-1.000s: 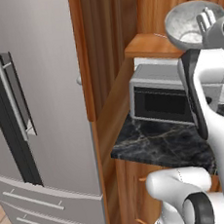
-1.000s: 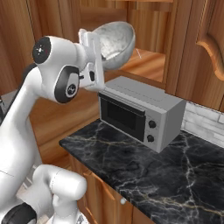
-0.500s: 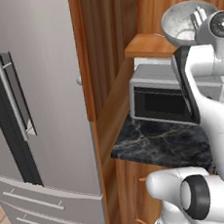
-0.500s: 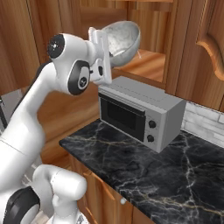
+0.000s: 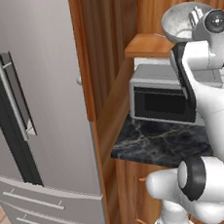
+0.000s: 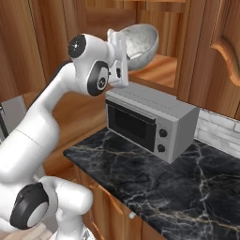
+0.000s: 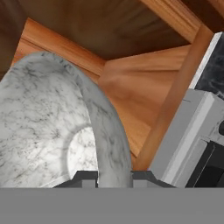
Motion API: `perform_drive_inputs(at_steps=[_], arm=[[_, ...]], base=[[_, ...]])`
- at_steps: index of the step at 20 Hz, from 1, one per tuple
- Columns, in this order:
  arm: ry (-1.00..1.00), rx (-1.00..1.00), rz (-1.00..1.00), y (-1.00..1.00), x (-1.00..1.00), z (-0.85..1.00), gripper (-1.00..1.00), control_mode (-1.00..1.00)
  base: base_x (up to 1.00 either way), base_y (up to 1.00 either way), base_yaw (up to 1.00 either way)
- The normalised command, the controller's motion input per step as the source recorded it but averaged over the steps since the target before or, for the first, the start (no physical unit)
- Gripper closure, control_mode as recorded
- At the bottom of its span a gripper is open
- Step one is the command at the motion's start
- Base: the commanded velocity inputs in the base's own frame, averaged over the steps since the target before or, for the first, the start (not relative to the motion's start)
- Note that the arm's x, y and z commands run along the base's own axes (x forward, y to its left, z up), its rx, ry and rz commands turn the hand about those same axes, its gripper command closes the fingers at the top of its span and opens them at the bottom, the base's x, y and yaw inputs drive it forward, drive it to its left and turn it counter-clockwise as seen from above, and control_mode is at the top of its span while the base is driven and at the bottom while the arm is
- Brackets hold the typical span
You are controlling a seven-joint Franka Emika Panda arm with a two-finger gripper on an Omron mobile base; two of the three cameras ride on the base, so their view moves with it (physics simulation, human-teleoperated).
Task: Pick the mug and place it in the sink. Pick the bowl and place it in the open cabinet and then close the cabinet.
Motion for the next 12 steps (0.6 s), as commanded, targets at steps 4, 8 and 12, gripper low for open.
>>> perform_drive_inputs(at_steps=[4,8,12], arm=[[0.02,0.03,0.0,-0.17,0.27,-0.07,1.0,-1.0],[0.0,0.0,0.0,-0.09,0.25,-0.14,1.0,-1.0],[0.0,0.0,0.0,-0.01,0.37,-0.16,1.0,-1.0]], base=[[0.0,0.0,0.0],[0.0,0.0,0.0],[0.0,0.0,0.0]])
